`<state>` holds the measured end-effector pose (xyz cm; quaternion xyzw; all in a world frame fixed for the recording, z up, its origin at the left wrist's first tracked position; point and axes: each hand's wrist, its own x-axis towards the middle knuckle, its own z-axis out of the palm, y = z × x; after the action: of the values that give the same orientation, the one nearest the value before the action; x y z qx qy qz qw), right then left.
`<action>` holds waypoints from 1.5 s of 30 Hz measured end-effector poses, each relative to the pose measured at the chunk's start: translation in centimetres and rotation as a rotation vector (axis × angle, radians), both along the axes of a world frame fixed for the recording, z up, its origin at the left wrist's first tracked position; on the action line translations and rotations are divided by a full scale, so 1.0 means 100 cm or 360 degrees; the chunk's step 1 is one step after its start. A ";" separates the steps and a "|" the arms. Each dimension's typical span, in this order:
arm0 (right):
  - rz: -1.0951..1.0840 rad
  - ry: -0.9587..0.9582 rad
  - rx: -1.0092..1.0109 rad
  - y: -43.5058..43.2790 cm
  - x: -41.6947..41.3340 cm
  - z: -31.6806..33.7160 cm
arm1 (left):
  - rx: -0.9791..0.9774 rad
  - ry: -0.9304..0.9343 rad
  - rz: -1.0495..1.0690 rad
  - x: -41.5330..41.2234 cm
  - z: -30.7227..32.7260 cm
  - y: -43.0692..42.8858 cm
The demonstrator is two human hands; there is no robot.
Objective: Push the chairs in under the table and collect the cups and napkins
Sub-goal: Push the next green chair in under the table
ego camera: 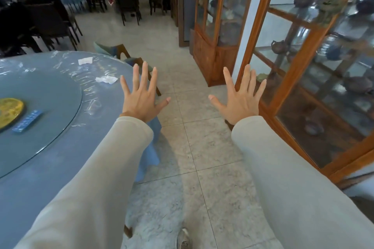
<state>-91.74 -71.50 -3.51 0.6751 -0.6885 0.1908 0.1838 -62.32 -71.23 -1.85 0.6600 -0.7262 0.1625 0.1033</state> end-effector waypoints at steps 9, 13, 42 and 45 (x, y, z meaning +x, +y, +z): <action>0.0065 -0.0043 0.0014 -0.174 0.024 0.015 | 0.0092 0.0067 -0.0007 0.004 0.016 -0.167; 0.0077 -0.0054 -0.0020 -0.248 0.026 0.014 | 0.0103 0.0049 0.0013 0.007 0.015 -0.235; 0.0330 -0.0092 0.0119 -0.925 0.049 -0.015 | 0.0116 0.0103 0.0329 0.040 -0.019 -0.867; 0.0325 -0.0108 0.0157 -1.004 0.076 -0.019 | 0.0105 0.0091 0.0347 0.065 -0.024 -0.943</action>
<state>-84.17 -171.87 -5.46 0.7431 -0.6305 0.1972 0.1066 -55.83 -165.58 -4.28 0.7425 -0.6518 0.1298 0.0839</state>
